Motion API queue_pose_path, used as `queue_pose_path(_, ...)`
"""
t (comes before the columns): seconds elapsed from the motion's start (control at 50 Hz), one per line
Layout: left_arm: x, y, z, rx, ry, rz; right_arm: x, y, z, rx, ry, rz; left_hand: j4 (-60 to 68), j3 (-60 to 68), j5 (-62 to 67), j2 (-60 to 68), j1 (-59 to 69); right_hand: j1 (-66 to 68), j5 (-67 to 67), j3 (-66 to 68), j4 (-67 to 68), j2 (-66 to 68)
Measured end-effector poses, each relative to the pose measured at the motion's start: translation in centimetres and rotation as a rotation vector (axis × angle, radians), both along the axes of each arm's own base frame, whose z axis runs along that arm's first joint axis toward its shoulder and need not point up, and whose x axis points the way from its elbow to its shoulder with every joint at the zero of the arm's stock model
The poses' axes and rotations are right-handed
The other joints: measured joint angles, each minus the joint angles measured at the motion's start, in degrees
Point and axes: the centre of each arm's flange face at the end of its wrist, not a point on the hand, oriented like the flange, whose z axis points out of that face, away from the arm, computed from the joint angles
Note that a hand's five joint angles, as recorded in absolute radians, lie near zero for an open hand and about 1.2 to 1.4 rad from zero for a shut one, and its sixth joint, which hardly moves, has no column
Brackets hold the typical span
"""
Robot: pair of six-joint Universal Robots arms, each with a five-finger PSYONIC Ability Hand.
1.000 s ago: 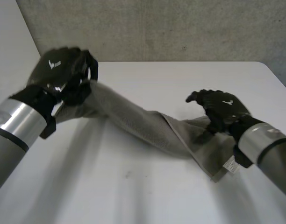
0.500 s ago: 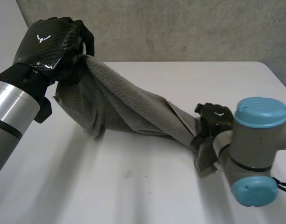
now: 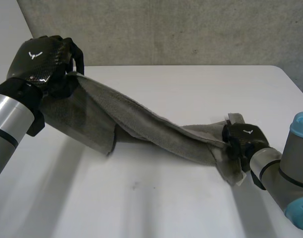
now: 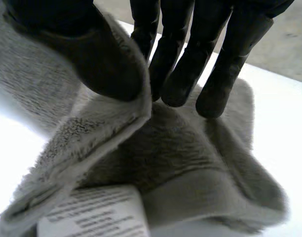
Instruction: Fold the towel.
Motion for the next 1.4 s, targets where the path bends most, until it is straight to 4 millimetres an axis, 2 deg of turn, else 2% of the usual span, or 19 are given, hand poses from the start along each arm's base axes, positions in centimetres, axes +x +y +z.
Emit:
queue_pose_path(0.1, 0.0, 0.0, -0.4, 0.011, -0.006, -0.003, 0.4, 0.1, 0.7, -0.007, -0.03, 0.056, 0.01, 0.0, 0.0, 0.0, 0.01, 0.29, 0.76, 0.85, 0.93, 0.35)
queue_pose_path(0.14, -0.1, 0.0, -0.3, 0.01, -0.006, -0.004, 0.4, -0.3, 2.1, -0.044, -0.048, 0.067, 0.01, 0.0, 0.0, 0.0, 0.02, 0.34, 0.76, 0.85, 0.93, 0.37)
queue_pose_path(0.24, -0.1, 0.0, 0.9, -0.028, 0.006, -0.007, -0.3, -1.2, 9.3, -0.239, -0.095, 0.074, 0.02, 0.0, 0.0, 0.0, 0.03, 0.37, 0.76, 0.85, 0.93, 0.45)
queue_pose_path(0.28, -0.1, 0.3, 2.6, -0.075, 0.022, -0.007, -0.7, -1.0, 13.9, -0.349, -0.11, 0.085, 0.02, 0.0, 0.0, 0.0, 0.03, 0.39, 0.76, 0.85, 0.94, 0.45)
queue_pose_path(0.3, 0.0, 0.4, 3.0, -0.088, 0.026, -0.006, -0.8, -0.8, 14.9, -0.373, -0.112, 0.088, 0.02, 0.0, 0.0, 0.0, 0.03, 0.41, 0.77, 0.85, 0.94, 0.45)
queue_pose_path(0.32, 0.1, 0.7, 4.2, -0.124, 0.038, -0.006, -1.2, -0.3, 17.9, -0.439, -0.114, 0.098, 0.02, 0.0, 0.0, 0.0, 0.03, 0.44, 0.76, 0.85, 0.94, 0.45)
queue_pose_path(0.36, 0.2, 1.1, 5.6, -0.162, 0.051, -0.005, -1.6, 0.3, 21.0, -0.503, -0.11, 0.11, 0.02, 0.0, 0.0, 0.0, 0.04, 0.49, 0.76, 0.85, 0.95, 0.45)
queue_pose_path(0.46, 0.6, 2.5, 8.8, -0.246, 0.077, -0.004, -3.0, 2.0, 26.5, -0.573, -0.035, 0.143, 0.03, 0.0, 0.0, 0.01, 0.04, 0.5, 0.77, 0.85, 0.96, 0.45)
queue_pose_path(0.52, 0.8, 2.8, 9.3, -0.243, 0.07, -0.002, -3.6, 2.2, 27.1, -0.544, 0.047, 0.161, 0.03, 0.0, 0.0, 0.01, 0.04, 0.5, 0.77, 0.85, 0.97, 0.45)
queue_pose_path(0.58, 0.8, 2.5, 8.9, -0.212, 0.055, 0.001, -3.9, 1.7, 26.2, -0.475, 0.139, 0.186, 0.03, 0.0, 0.0, 0.01, 0.04, 0.5, 0.77, 0.85, 0.98, 0.45)
queue_pose_path(0.68, 0.3, 0.3, 5.1, -0.053, -0.017, 0.009, -4.0, -0.2, 22.0, -0.28, 0.337, 0.265, 0.03, 0.0, 0.0, 0.01, 0.04, 0.51, 0.77, 0.85, 0.98, 0.45)
queue_pose_path(0.8, -0.9, -3.4, -1.4, 0.132, -0.175, 0.007, -2.8, -3.2, 17.3, -0.157, 0.476, 0.307, 0.03, 0.0, 0.0, 0.01, 0.04, 0.51, 0.77, 0.85, 0.98, 0.49)
queue_pose_path(0.92, -2.6, -7.2, -4.2, 0.126, -0.305, -0.003, 0.1, -7.6, 16.8, -0.335, 0.515, 0.232, 0.04, 0.02, 0.0, 0.01, 0.04, 0.53, 0.77, 0.85, 0.99, 0.5)
queue_pose_path(1.0, -3.8, -10.2, -2.3, 0.009, -0.307, 0.01, 1.7, -10.9, 19.0, -0.564, 0.468, 0.126, 0.04, 0.03, 0.0, 0.02, 0.04, 0.54, 0.77, 0.85, 1.0, 0.51)
queue_pose_path(1.08, -4.8, -12.8, 3.1, -0.217, -0.227, 0.044, 2.9, -13.2, 23.5, -0.861, 0.331, 0.006, 0.04, 0.04, 0.0, 0.03, 0.04, 0.54, 0.69, 0.85, 1.0, 0.51)
queue_pose_path(1.16, -5.0, -13.5, 8.4, -0.432, -0.111, 0.071, 3.3, -13.4, 27.7, -1.086, 0.184, -0.067, 0.04, 0.04, 0.0, 0.03, 0.04, 0.56, 0.77, 0.85, 1.0, 0.51)
queue_pose_path(1.24, -4.8, -13.4, 11.0, -0.532, -0.015, 0.08, 3.1, -12.7, 29.3, -1.156, 0.112, -0.091, 0.04, 0.04, 0.0, 0.03, 0.04, 0.57, 0.8, 0.87, 1.0, 0.51)
queue_pose_path(1.3, -4.6, -13.3, 10.8, -0.523, 0.015, 0.08, 3.0, -12.3, 29.0, -1.13, 0.107, -0.088, 0.04, 0.05, 0.0, 0.03, 0.05, 0.57, 0.94, 0.88, 1.0, 0.51)
queue_pose_path(1.4, -4.3, -13.2, 5.9, -0.363, -0.01, 0.077, 2.8, -11.3, 24.7, -0.921, 0.168, -0.033, 0.04, 0.05, 0.0, 0.03, 0.05, 0.59, 0.94, 0.89, 1.0, 0.51)
